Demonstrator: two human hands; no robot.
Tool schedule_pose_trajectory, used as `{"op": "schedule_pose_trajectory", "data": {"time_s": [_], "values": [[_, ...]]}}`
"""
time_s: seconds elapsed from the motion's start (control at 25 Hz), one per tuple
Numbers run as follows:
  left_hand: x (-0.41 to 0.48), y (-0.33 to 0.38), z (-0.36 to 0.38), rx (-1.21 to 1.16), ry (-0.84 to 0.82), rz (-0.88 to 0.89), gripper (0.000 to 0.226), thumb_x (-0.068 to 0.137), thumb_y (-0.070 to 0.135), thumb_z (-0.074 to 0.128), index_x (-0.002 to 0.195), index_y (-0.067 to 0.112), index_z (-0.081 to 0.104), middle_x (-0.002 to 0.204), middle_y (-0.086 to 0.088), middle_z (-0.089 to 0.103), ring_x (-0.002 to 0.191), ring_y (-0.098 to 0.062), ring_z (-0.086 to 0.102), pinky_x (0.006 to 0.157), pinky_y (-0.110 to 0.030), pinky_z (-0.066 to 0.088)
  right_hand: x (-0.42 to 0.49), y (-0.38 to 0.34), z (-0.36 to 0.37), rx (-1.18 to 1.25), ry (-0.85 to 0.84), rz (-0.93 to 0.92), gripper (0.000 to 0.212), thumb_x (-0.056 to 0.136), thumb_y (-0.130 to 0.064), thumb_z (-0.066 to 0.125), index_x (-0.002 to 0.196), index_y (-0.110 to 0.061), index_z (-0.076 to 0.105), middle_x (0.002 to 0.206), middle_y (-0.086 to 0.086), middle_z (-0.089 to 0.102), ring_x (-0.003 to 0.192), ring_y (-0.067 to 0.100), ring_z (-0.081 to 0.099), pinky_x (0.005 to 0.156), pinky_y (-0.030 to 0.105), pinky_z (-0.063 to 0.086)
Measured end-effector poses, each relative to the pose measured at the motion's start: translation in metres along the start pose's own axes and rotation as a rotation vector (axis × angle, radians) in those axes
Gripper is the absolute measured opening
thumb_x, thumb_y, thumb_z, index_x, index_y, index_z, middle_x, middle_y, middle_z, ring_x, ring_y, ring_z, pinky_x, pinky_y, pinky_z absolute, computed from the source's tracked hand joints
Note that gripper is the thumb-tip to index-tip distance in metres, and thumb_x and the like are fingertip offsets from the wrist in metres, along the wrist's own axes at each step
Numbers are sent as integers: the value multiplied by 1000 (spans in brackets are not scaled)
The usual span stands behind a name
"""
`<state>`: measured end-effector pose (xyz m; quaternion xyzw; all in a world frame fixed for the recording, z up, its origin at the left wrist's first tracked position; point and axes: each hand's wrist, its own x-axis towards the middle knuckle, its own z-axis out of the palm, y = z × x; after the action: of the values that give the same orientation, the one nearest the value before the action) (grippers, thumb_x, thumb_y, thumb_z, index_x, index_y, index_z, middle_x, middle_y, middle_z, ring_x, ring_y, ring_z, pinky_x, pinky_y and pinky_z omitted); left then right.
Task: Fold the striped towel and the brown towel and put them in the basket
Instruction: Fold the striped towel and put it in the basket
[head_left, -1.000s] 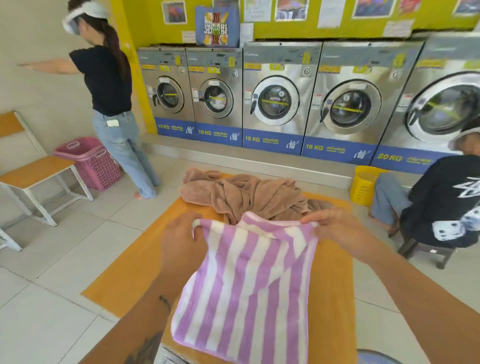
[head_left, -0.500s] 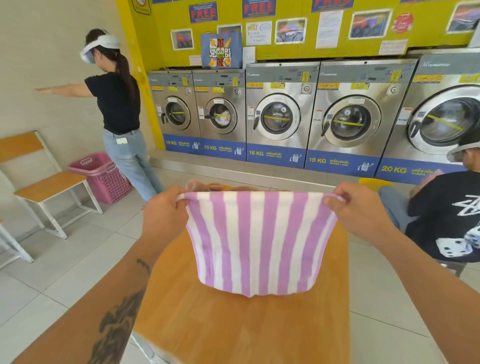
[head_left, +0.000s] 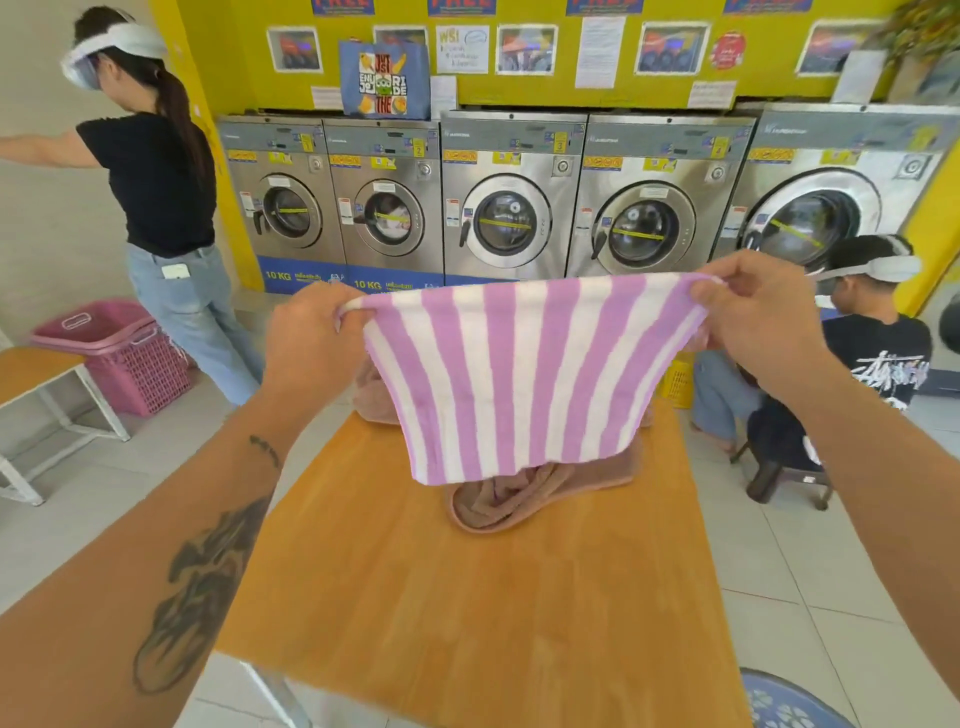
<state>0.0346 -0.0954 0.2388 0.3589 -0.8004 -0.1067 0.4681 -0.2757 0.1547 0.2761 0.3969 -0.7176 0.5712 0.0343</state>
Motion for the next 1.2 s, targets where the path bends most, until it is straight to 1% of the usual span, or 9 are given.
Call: {"op": "schedule_pose_trajectory", "data": {"time_s": [0.12,0.2,0.28,0.4,0.52,0.68,0.8,1.0,1.2], "values": [[-56,-39,-16,-193,-185,11,11,91,13,66,91,23,72,76,20,63,67,1,51,63,-16,37,-66,10,7,4,-108,90,19,89,-6,67,76,-20,68,78,-7,73,72,14,60,61,24,46],[-109,-78,-18,-183,-430,-44,7,87,24,66,81,25,70,68,15,60,61,-2,50,61,-21,39,-121,31,19,17,-271,271,15,88,4,65,77,-7,67,75,-5,73,68,8,62,58,16,44],[-157,-116,-13,-104,-730,-148,12,89,24,67,78,19,69,65,3,56,59,-8,47,59,-28,39,-176,62,34,-143,-459,485,13,88,3,66,77,-3,67,65,-2,67,65,14,58,59,25,42],[-194,-146,-1,-40,-1126,-266,18,89,25,66,76,13,63,72,0,54,68,-16,47,64,-30,37,-231,97,45,-318,-642,709,27,86,-2,69,64,-18,70,58,-2,56,61,20,47,61,31,37],[-196,-155,8,36,-1311,-254,25,86,31,62,68,16,54,70,3,49,66,-15,43,64,-32,33,-248,102,51,-349,-677,814,18,86,-5,68,72,-16,72,70,7,62,68,25,55,70,39,48],[-180,-152,18,-72,-1203,-315,29,90,31,60,65,17,52,67,4,47,64,-17,42,62,-32,32,-238,96,59,-361,-585,778,7,91,-11,65,90,-10,71,97,18,70,92,35,67,86,46,55],[-172,-144,31,-130,-1107,-366,32,94,24,57,63,24,50,67,5,48,62,-17,43,59,-30,33,-226,100,66,-352,-526,759,7,92,-11,63,89,-13,69,92,12,68,80,25,62,78,41,53],[-161,-134,70,-176,-916,-394,22,97,19,53,80,5,59,76,-8,57,66,-20,47,58,-31,35,-203,129,79,-449,-433,690,10,93,-20,60,87,-21,68,90,1,66,82,19,59,63,28,43],[-143,-135,114,-89,-774,-453,17,98,23,53,84,25,63,85,1,64,76,-18,57,60,-29,42,-166,165,98,-410,-455,667,14,95,-20,57,83,-23,62,80,-1,59,69,17,54,55,27,39]]}}
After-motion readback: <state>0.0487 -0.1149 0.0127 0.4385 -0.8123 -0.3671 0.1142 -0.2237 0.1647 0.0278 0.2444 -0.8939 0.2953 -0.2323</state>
